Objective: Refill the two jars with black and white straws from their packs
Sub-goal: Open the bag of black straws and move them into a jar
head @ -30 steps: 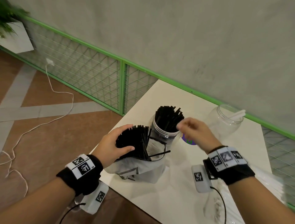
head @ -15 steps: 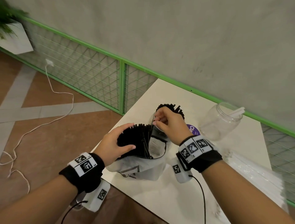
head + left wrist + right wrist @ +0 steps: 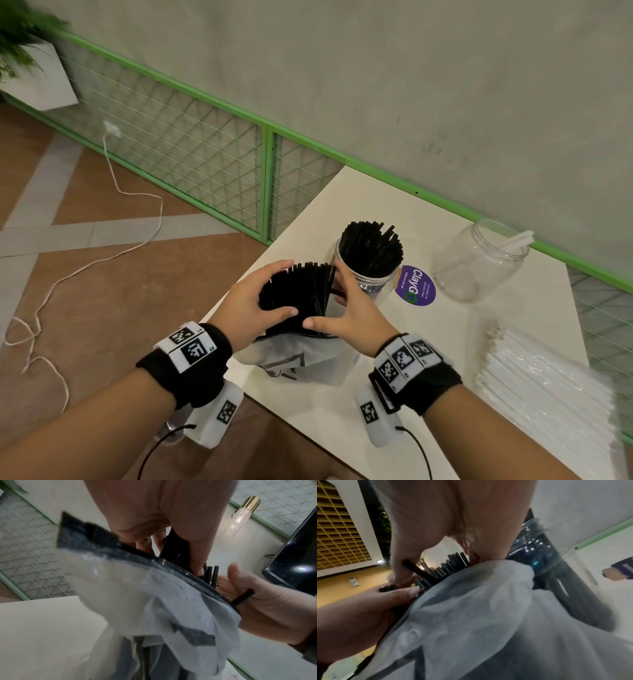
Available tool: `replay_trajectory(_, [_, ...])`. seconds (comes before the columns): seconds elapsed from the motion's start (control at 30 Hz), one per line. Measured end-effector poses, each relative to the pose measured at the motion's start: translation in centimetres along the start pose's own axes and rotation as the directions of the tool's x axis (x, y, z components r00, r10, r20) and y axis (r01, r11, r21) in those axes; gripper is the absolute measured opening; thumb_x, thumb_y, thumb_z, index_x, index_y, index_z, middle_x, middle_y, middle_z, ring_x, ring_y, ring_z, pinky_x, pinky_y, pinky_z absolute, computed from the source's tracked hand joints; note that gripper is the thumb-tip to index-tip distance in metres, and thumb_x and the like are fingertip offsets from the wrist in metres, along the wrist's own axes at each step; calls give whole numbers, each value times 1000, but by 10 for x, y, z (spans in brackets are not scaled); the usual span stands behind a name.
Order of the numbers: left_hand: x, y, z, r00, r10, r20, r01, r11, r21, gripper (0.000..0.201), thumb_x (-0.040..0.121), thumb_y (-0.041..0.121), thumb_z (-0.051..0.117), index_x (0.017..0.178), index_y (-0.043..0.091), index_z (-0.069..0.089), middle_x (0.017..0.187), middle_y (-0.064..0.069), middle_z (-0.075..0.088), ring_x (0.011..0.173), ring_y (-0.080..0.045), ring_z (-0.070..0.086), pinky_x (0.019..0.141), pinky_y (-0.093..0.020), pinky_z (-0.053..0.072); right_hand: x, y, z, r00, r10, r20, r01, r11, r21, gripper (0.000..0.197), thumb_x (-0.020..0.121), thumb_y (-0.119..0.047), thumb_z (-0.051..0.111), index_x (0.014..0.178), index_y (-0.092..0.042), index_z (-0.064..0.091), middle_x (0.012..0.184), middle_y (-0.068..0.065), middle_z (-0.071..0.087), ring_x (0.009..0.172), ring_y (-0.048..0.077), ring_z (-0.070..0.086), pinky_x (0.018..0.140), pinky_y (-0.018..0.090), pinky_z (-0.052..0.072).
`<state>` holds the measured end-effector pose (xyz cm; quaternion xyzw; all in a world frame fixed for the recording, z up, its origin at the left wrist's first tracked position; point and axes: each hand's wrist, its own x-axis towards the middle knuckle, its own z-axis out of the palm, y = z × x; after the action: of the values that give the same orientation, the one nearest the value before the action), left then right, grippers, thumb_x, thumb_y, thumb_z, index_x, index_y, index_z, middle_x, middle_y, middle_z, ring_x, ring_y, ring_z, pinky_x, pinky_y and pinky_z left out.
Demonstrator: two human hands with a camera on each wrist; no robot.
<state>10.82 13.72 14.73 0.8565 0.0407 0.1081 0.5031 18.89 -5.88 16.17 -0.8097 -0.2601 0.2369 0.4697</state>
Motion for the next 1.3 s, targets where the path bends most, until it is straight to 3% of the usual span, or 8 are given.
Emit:
replay_trajectory(0.1, [0,0,0,1000,6,4,-6,1000,10,68,74,21,78,132,37,46,126,20,53,119,-1,49,102,-25,40,8,-8,8,1000,8,-30,-10,998,-62,108,70,-34,83,151,-26,14,137,-11,36,131,0,28,109,22,25])
replay_trajectory(0.33, [-2,-2,-2,1000,-9,-27,9,1000,0,66,74,19,79,129,40,48,118,27,54,109,5,53,91,-7,40,19,-6,8,997,31,-71,-22,993,120,32,83,-35,72,111,-24,63,108,-4,67,105,11,62,94,29,47])
replay_trajectory(0.53, [-1,-4,-2,1000,-15,-20,15,1000,-3,67,75,20,78,130,41,47,118,25,54,110,0,53,93,-12,39,1,2,-19,994,10,111,-23,993,120,79,69,-74,62,135,-37,41,136,-14,49,127,2,45,103,18,38])
replay_trajectory(0.73, [-1,-3,-1,1000,-9,-13,9,1000,7,66,75,20,78,131,37,47,125,19,54,116,-2,50,99,-19,38,-10,5,-20,971,-56,231,69,996,-48,88,67,-26,86,136,-43,34,137,-27,43,129,-11,37,106,11,29])
replay_trajectory(0.87, [-1,-2,-2,1000,1,-7,-1,1000,16,67,76,20,77,131,40,46,125,25,49,119,3,45,100,-17,34,-4,18,-6,981,-117,158,143,975,-170,93,63,-47,86,141,-40,36,139,-18,46,134,3,37,113,31,32])
replay_trajectory(1.03, [-3,-1,0,1000,8,-1,-8,1000,25,68,75,18,77,131,40,46,120,26,52,113,1,51,95,-13,39,11,16,6,994,-97,-56,88,984,-155,60,61,-63,76,114,-47,54,113,-9,57,115,20,50,101,44,44])
replay_trajectory(1.17, [-4,0,-1,1000,-9,-9,10,1000,9,69,75,17,77,132,38,46,123,22,54,113,-1,53,96,-19,41,16,7,4,990,-110,-93,101,991,-92,35,75,-36,79,101,-19,64,98,-1,65,96,16,61,87,33,51])
replay_trajectory(1.3, [-8,-1,-2,999,-28,-46,27,999,-27,66,76,8,74,128,40,48,109,17,62,95,4,59,82,-9,44,9,-4,-6,985,-110,-134,118,992,52,10,84,-18,72,82,-24,64,78,-12,65,79,4,62,75,16,47])
